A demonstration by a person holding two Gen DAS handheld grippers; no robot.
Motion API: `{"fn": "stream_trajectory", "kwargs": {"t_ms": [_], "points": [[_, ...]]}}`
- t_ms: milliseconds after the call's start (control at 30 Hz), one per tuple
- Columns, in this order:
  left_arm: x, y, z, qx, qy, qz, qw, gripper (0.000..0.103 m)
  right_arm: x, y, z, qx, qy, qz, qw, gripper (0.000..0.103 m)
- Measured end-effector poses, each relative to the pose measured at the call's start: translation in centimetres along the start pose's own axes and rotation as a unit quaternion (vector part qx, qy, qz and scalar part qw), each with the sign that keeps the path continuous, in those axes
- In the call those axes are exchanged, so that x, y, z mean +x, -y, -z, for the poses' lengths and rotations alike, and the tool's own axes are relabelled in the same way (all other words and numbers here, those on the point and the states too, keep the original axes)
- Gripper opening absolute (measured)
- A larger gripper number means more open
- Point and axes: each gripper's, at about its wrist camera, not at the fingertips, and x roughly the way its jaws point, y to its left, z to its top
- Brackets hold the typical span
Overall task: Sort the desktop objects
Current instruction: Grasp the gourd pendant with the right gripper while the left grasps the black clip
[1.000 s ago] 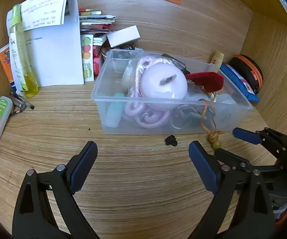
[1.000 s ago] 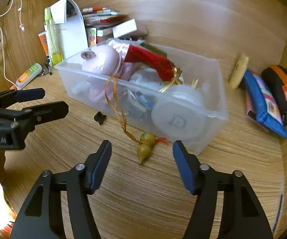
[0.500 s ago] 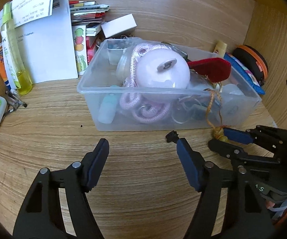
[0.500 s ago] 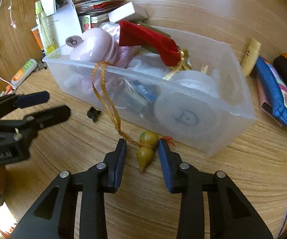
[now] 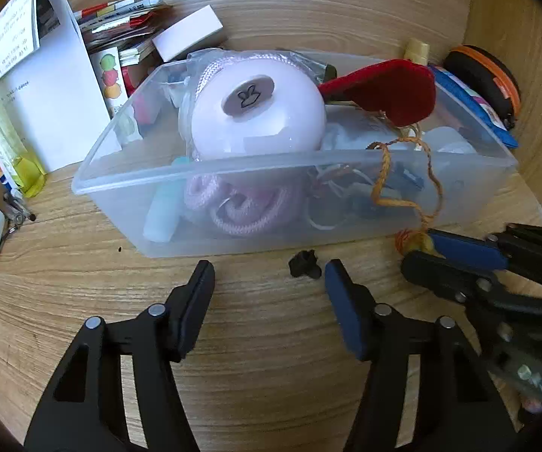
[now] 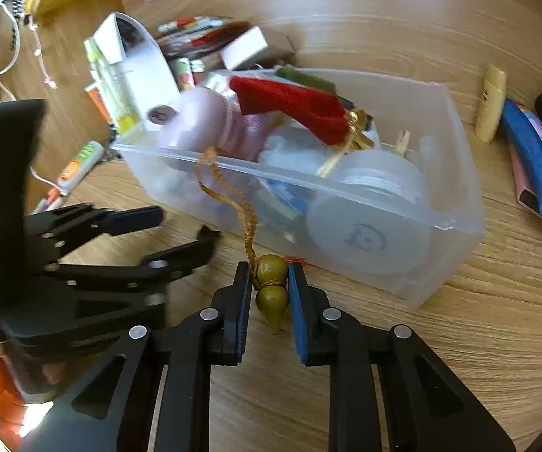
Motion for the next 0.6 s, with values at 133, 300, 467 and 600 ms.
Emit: {"fn": "stream_trajectory", "kwargs": {"t_ms": [133,300,467,600], "points": [[0.5,0.5,-0.3,-0.001,-0.004,-0.009,1.0,0.048,-0.9,-0.5,0.1,-0.01,0.016,-0.006,1.0,0.018],[0.6,1.1,-0.5,-0.001,-0.001,-0.009,1.0,0.036,-1.8,-0.2,0.0,-0.002,0.032,-0.024,0.999,0.018],[0.7,1.4,-0.6,0.001,0.001,-0.005,1.0,0.027,-1.7,0.0,-0.1,0.005,0.038,-0.032,0.999,0.018],[0.6,1.1,-0.6,-0.008,0.002,0.003,1.0,0.015,-1.8,-0.1,-0.2,0.005,0.04,-0.032,0.999,0.018]]}}
